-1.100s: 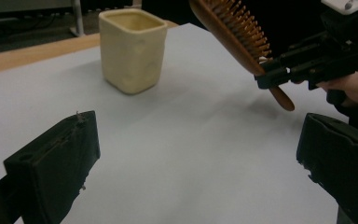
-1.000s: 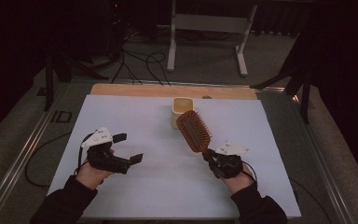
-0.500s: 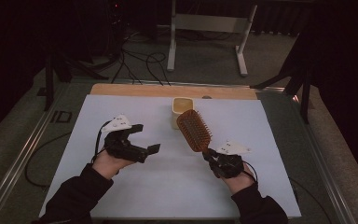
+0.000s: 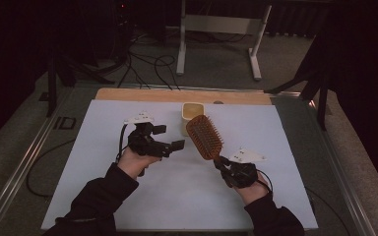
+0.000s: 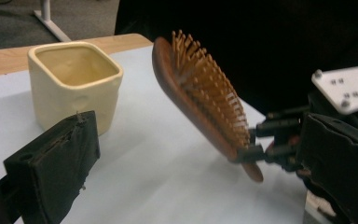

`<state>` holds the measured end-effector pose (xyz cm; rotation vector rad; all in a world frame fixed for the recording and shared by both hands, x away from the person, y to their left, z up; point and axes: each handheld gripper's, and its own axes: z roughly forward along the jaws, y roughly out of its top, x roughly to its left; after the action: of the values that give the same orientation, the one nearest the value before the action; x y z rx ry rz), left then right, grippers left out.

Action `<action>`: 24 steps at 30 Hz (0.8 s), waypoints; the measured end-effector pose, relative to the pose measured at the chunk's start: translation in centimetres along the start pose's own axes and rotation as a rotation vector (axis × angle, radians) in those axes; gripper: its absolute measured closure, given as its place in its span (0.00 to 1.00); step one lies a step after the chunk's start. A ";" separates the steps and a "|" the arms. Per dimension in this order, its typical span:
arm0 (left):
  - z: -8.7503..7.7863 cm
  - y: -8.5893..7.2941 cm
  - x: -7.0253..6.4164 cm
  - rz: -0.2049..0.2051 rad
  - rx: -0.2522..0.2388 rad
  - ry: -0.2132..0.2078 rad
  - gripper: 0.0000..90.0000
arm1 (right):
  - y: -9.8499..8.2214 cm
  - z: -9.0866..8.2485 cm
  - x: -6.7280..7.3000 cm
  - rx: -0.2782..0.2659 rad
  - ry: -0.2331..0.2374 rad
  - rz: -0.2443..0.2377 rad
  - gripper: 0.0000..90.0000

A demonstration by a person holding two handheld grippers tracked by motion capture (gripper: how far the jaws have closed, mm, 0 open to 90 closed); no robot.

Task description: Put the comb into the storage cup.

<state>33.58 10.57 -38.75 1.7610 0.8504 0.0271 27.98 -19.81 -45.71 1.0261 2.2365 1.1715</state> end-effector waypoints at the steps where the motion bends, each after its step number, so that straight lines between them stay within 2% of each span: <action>1: 0.0 0.0 0.0 0.000 0.000 0.000 0.00 | 0.0 0.0 0.0 -0.002 -0.005 0.001 0.81; 2: 0.5 0.2 0.1 -0.018 -0.010 0.002 0.00 | 0.0 -0.1 0.0 -0.002 0.002 0.006 0.81; 3: 0.5 0.2 0.1 -0.018 -0.010 0.002 0.00 | 0.0 -0.1 0.0 -0.002 0.002 0.006 0.81; 4: 0.9 0.3 0.3 -0.051 -0.021 -0.007 0.00 | 0.0 -0.1 0.0 -0.006 -0.003 0.003 0.81; 5: 0.9 0.3 0.3 -0.051 -0.021 -0.007 0.00 | 0.1 -0.1 0.0 -0.005 0.005 0.006 0.81; 6: 1.4 0.3 0.6 -0.084 -0.032 -0.015 0.00 | 0.1 -0.1 0.1 -0.009 0.000 0.010 0.81; 7: 1.4 0.3 0.6 -0.084 -0.032 -0.015 0.00 | 0.1 -0.1 0.1 -0.009 0.000 0.010 0.81; 8: 1.9 0.2 0.8 -0.117 -0.044 -0.026 0.00 | 0.1 -0.2 0.0 -0.006 0.006 0.005 0.81; 9: 1.9 0.2 0.8 -0.117 -0.044 -0.026 0.00 | 0.1 -0.2 0.0 -0.006 0.006 0.005 0.81; 10: 2.4 0.1 1.0 -0.138 -0.050 -0.032 0.00 | 0.1 -0.2 0.0 -0.011 0.002 0.002 0.81; 15: 3.9 -0.1 1.1 -0.184 -0.056 -0.068 0.00 | 0.2 -0.2 0.1 -0.010 0.007 0.003 0.81; 17: 4.1 -0.1 1.1 -0.191 -0.058 -0.074 0.00 | 0.2 -0.2 0.1 -0.011 0.007 0.001 0.81; 18: 4.7 -0.2 1.0 -0.208 -0.066 -0.083 0.00 | 0.2 -0.2 0.2 -0.016 0.013 0.002 0.81; 23: 5.8 -0.5 0.8 -0.233 -0.079 -0.084 0.00 | 0.3 -0.2 0.3 -0.016 0.018 -0.005 0.81; 24: 6.3 -0.6 0.7 -0.249 -0.079 -0.081 0.00 | 0.3 -0.2 0.3 -0.017 0.018 -0.005 0.81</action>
<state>36.40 5.80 -41.85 1.5622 0.9895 -0.1716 27.77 -19.63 -45.37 1.0066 2.2378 1.2000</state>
